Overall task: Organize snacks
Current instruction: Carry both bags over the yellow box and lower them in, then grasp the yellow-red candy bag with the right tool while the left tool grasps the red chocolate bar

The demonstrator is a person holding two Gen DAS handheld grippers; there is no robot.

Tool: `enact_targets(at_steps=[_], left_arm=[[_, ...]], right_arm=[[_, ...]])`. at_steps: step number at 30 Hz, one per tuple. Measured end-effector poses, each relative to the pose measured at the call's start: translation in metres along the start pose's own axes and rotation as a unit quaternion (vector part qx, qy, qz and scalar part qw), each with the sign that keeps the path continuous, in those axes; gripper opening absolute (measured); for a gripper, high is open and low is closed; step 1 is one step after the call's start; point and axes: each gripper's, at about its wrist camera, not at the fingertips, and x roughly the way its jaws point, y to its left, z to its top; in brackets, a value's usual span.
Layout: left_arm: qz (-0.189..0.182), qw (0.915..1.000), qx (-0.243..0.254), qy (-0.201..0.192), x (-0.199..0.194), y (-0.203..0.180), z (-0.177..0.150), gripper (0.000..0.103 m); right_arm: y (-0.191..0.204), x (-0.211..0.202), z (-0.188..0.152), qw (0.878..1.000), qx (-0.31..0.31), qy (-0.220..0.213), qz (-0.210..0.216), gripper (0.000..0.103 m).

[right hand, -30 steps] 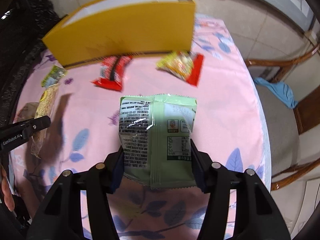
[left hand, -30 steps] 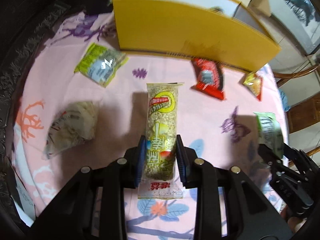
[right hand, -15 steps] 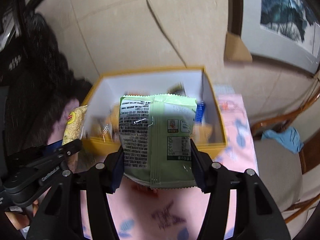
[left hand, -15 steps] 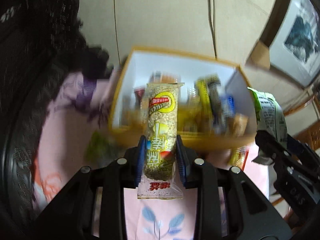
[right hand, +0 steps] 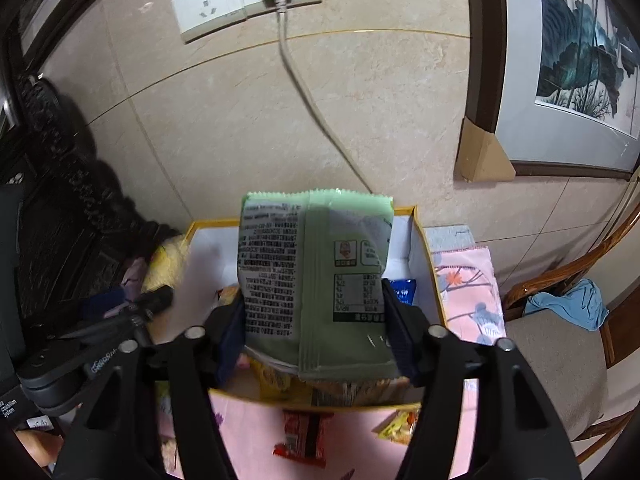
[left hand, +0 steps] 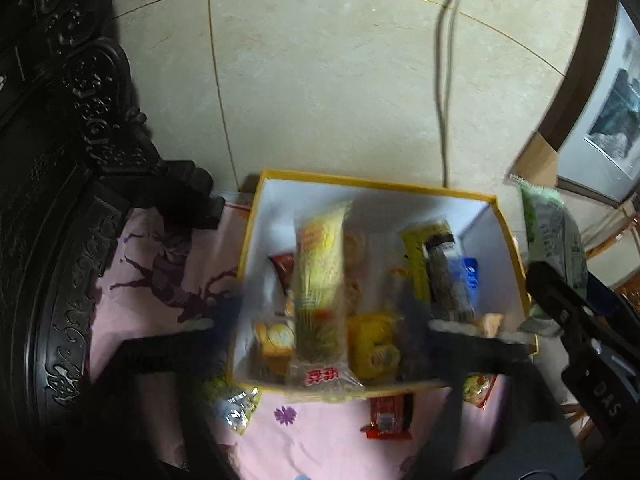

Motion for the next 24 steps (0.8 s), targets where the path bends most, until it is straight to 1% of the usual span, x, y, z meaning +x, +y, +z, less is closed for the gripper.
enact_targets(at_steps=[1, 2, 5, 12, 17, 19, 21, 22, 24], left_arm=[[0.003, 1.0000, -0.003, -0.009, -0.001, 0.001, 0.002, 0.101], [-0.001, 0.9999, -0.005, -0.012, -0.001, 0.003, 0.006, 0.101], [-0.002, 1.0000, -0.005, -0.005, 0.003, 0.004, 0.008, 0.101], [-0.007, 0.9998, -0.016, 0.013, 0.009, 0.004, -0.004, 0.101], [-0.011, 0.9998, -0.009, 0.012, -0.001, -0.002, -0.008, 0.101], [-0.013, 0.9998, -0.010, 0.008, -0.009, -0.001, -0.013, 0.101], [-0.016, 0.9997, -0.016, 0.001, -0.019, 0.003, -0.026, 0.101], [-0.017, 0.9997, -0.016, 0.000, -0.022, 0.004, -0.034, 0.101], [-0.015, 0.9997, -0.013, 0.012, -0.024, 0.008, -0.065, 0.101]], right_arm=[[-0.002, 0.002, 0.005, 1.000, 0.002, 0.004, -0.005, 0.076], [-0.004, 0.004, 0.007, 1.000, 0.004, 0.006, -0.005, 0.076], [-0.011, 0.004, 0.008, 1.000, 0.006, 0.006, -0.008, 0.076], [-0.031, 0.003, 0.003, 0.999, 0.027, 0.016, -0.010, 0.076], [-0.042, -0.008, -0.002, 0.999, 0.027, 0.016, -0.012, 0.076], [-0.049, -0.016, -0.009, 0.999, 0.026, 0.016, -0.016, 0.076], [-0.058, -0.022, -0.022, 0.999, 0.030, 0.022, -0.019, 0.076], [-0.065, -0.024, -0.034, 0.999, 0.036, 0.029, -0.021, 0.076], [-0.080, -0.023, -0.059, 0.997, 0.049, 0.045, -0.025, 0.076]])
